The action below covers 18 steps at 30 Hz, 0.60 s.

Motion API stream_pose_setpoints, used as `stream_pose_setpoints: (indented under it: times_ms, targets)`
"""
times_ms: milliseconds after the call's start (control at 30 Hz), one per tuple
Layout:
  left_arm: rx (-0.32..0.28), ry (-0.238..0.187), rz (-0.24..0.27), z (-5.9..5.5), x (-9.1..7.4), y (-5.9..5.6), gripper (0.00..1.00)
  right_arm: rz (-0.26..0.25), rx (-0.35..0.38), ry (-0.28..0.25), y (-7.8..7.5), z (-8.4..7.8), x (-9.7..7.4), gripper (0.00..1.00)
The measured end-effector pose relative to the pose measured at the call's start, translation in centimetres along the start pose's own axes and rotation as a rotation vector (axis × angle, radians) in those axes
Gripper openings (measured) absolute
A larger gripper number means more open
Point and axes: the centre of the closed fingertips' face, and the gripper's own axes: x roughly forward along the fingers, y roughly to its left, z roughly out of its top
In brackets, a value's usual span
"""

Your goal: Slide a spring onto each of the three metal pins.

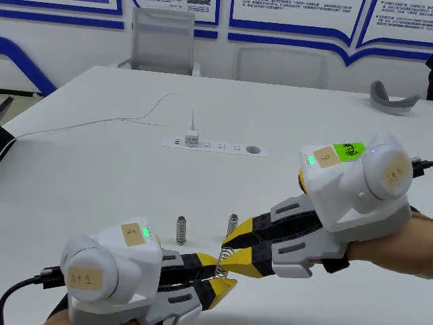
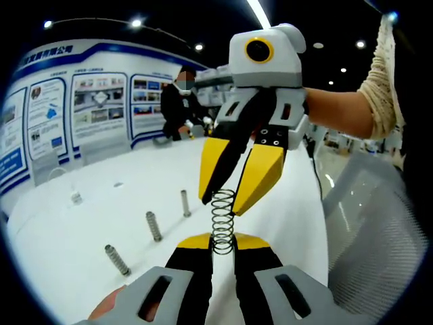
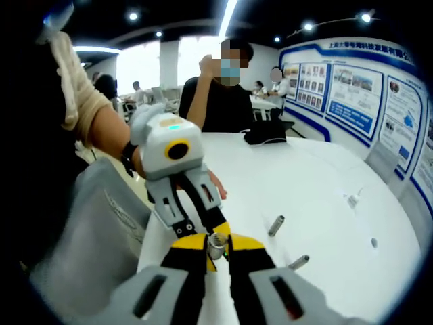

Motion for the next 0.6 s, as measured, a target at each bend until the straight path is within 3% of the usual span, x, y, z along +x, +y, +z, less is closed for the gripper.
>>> stream_pose_setpoints:
  times_ms: [600]
  targets:
    - [-0.001,-0.015,0.0,0.55,-0.01,0.09,0.11,-0.015,0.111,-0.095,-0.18,0.62,0.28,0.12]
